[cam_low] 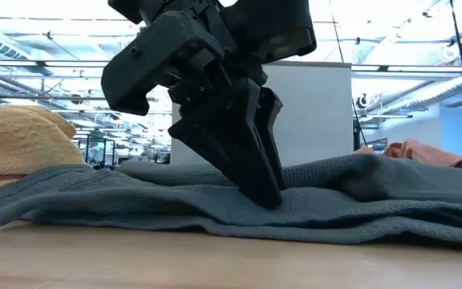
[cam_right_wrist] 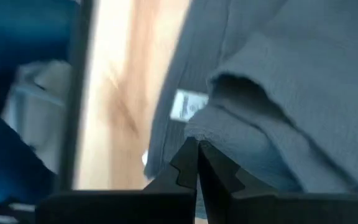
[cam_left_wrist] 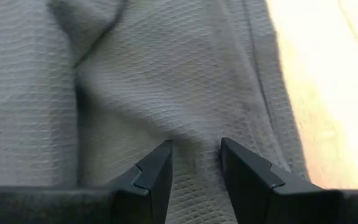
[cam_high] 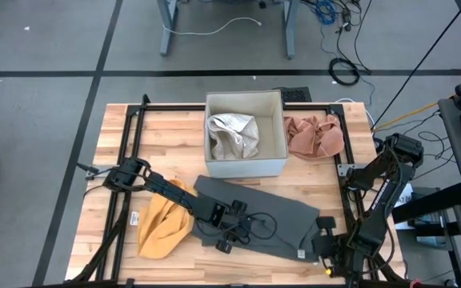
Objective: Fold towel
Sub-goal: Fold the gray towel
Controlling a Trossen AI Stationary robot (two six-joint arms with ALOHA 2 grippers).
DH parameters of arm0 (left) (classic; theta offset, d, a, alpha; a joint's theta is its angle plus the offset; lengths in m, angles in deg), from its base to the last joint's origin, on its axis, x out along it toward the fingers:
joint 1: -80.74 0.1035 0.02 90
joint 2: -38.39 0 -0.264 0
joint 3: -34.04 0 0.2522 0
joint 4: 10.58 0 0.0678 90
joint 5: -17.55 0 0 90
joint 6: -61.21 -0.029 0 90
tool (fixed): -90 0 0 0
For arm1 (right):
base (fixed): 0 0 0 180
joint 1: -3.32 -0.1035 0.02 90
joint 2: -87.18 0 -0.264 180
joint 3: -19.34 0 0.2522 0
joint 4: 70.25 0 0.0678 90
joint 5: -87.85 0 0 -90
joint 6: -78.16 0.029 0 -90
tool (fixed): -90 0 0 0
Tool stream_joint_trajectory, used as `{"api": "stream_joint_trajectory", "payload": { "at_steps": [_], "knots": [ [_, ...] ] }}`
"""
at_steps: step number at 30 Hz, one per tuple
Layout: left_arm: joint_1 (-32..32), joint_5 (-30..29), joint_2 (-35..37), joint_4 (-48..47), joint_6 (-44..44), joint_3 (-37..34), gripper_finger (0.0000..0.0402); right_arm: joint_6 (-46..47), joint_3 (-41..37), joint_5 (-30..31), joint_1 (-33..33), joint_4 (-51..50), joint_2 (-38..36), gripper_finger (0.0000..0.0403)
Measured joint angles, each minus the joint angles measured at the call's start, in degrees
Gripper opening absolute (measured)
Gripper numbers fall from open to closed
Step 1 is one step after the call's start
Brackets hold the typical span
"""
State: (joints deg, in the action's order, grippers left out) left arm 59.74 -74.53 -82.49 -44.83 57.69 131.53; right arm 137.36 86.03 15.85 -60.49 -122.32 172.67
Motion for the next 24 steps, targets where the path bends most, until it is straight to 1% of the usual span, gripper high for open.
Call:
{"api": "stream_joint_trajectory", "payload": {
  "at_steps": [3,8,12,15,22,24],
  "knots": [
    [0.3,0.0,0.0,0.0,0.0,0.0,0.014,-1.4,0.0,2.6,0.0,3.8,0.4,0.0],
    [0.5,-0.1,0.0,0.0,0.0,0.0,0.014,-0.5,-0.3,2.7,0.0,3.8,2.7,0.0],
    [0.4,-0.1,0.0,0.0,0.1,0.0,0.014,0.1,-2.8,2.5,0.5,10.1,4.2,0.0],
    [0.5,-0.1,0.1,0.0,0.1,0.0,0.014,0.0,-4.1,0.5,1.1,13.6,5.0,0.0],
    [0.5,-0.1,0.1,0.0,0.2,0.0,0.014,0.1,-4.2,-3.3,1.2,15.3,4.9,0.0],
    [0.6,-0.1,0.1,0.0,0.2,0.0,0.014,0.1,-4.2,-3.5,1.1,16.9,4.7,0.0]
  ]
}}
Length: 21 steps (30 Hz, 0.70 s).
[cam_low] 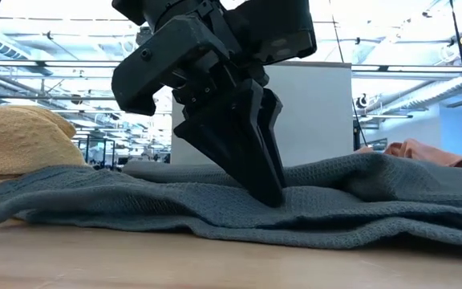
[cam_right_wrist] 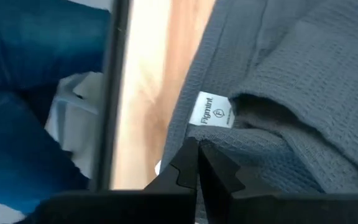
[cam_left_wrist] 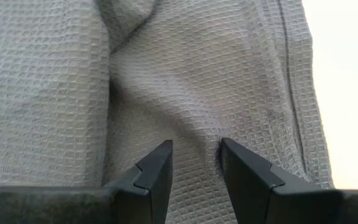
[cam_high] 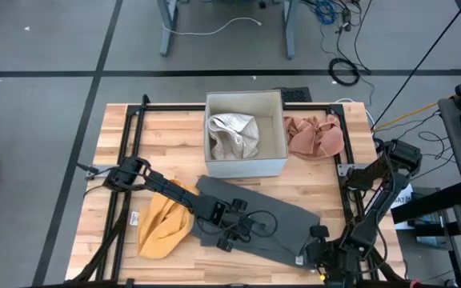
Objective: Fold towel
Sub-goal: Fold the gray towel
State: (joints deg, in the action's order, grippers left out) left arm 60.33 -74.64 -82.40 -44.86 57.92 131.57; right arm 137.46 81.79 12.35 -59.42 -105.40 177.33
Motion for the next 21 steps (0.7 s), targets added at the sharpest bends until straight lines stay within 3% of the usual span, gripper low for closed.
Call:
{"api": "stream_joint_trajectory", "payload": {
  "at_steps": [6,16,21],
  "knots": [
    [0.5,-0.2,0.0,0.0,0.1,0.0,0.014,-1.5,0.1,0.3,0.1,3.7,0.8,0.0],
    [1.4,-0.5,0.0,0.0,1.3,0.0,0.014,-1.4,0.3,-3.0,0.9,4.8,9.4,0.0],
    [1.4,-5.7,0.0,0.0,-0.9,0.0,0.014,-0.9,0.3,-3.4,0.9,3.0,9.1,0.0]
  ]
}}
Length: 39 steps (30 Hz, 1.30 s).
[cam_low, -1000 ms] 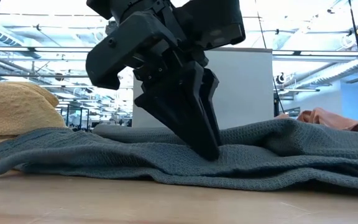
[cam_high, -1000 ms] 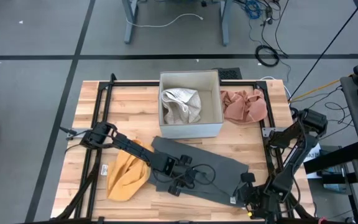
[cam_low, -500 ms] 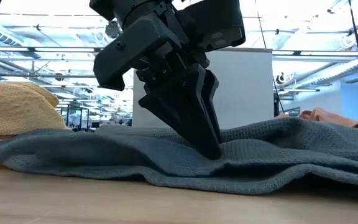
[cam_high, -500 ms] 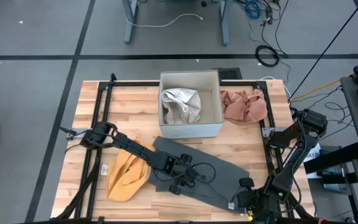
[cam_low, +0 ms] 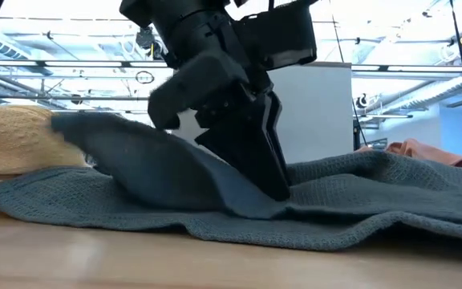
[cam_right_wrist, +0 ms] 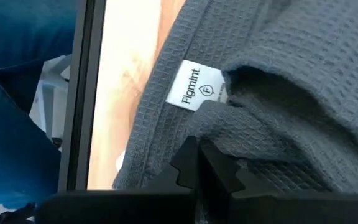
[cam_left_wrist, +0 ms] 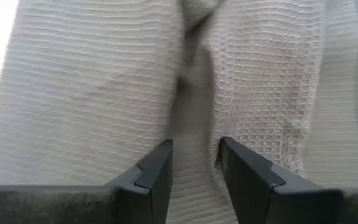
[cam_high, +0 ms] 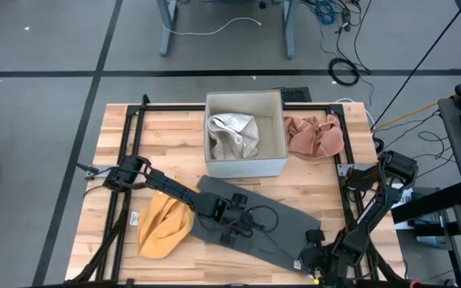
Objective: Fold towel
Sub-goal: Fold the gray towel
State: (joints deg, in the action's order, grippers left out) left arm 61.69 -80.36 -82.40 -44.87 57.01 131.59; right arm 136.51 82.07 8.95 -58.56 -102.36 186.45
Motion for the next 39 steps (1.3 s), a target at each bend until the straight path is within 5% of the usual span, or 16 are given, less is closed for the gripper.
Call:
{"api": "stream_joint_trajectory", "payload": {
  "at_steps": [11,20,26,39],
  "knots": [
    [0.2,-0.6,1.3,-10.9,-2.2,0.1,0.014,3.4,0.0,-1.6,-1.6,-12.4,-1.8,0.0],
    [-0.5,-1.7,11.0,-13.7,-0.2,0.0,0.014,2.0,-0.1,-3.7,-1.6,-15.9,-2.5,0.0],
    [-3.9,8.9,11.9,-13.4,3.6,0.0,0.014,2.0,-0.3,-3.9,-1.6,-16.3,-3.5,0.0],
    [-13.5,-1.9,8.4,-13.9,18.4,-0.6,0.0141,1.9,-0.3,-2.4,-1.7,-16.2,-3.5,0.0]
  ]
}}
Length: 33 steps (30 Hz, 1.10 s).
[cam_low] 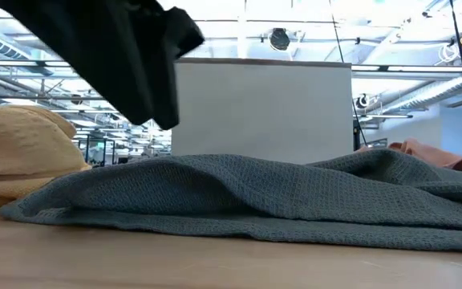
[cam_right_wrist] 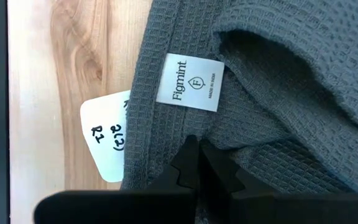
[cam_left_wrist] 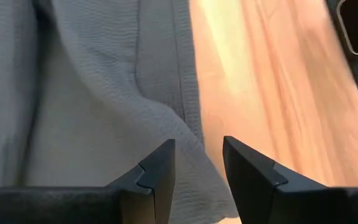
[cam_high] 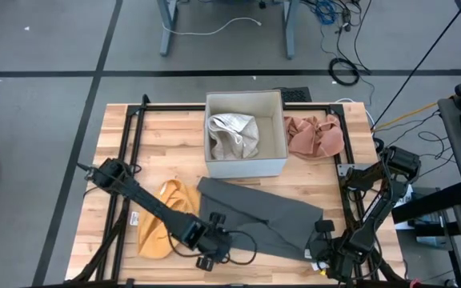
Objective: Fold towel
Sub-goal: Fold the gray towel
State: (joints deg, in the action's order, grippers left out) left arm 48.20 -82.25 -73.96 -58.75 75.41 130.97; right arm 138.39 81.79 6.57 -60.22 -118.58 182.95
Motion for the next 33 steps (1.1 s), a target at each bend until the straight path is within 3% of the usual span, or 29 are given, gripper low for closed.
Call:
{"api": "stream_joint_trajectory", "payload": {
  "at_steps": [3,12,21,26,33],
  "knots": [
    [-1.7,-2.9,-0.1,0.0,3.8,-1.3,0.0156,0.1,0.0,0.0,0.0,0.2,0.0,0.0],
    [-3.8,-5.1,-0.2,0.5,14.0,-2.8,0.0252,0.1,0.0,0.3,0.0,0.4,0.0,0.0],
    [-4.0,-5.9,-0.2,2.7,18.4,-7.6,0.0257,0.4,0.0,0.4,0.0,0.5,0.0,0.0],
    [-3.6,-6.9,-0.2,3.4,19.2,-9.3,0.0214,0.4,0.0,1.5,0.0,0.7,0.0,0.0],
    [-3.0,-9.0,-0.2,3.0,13.4,-9.3,0.006,0.2,0.0,1.8,0.0,0.7,0.0,0.0]
  ]
}}
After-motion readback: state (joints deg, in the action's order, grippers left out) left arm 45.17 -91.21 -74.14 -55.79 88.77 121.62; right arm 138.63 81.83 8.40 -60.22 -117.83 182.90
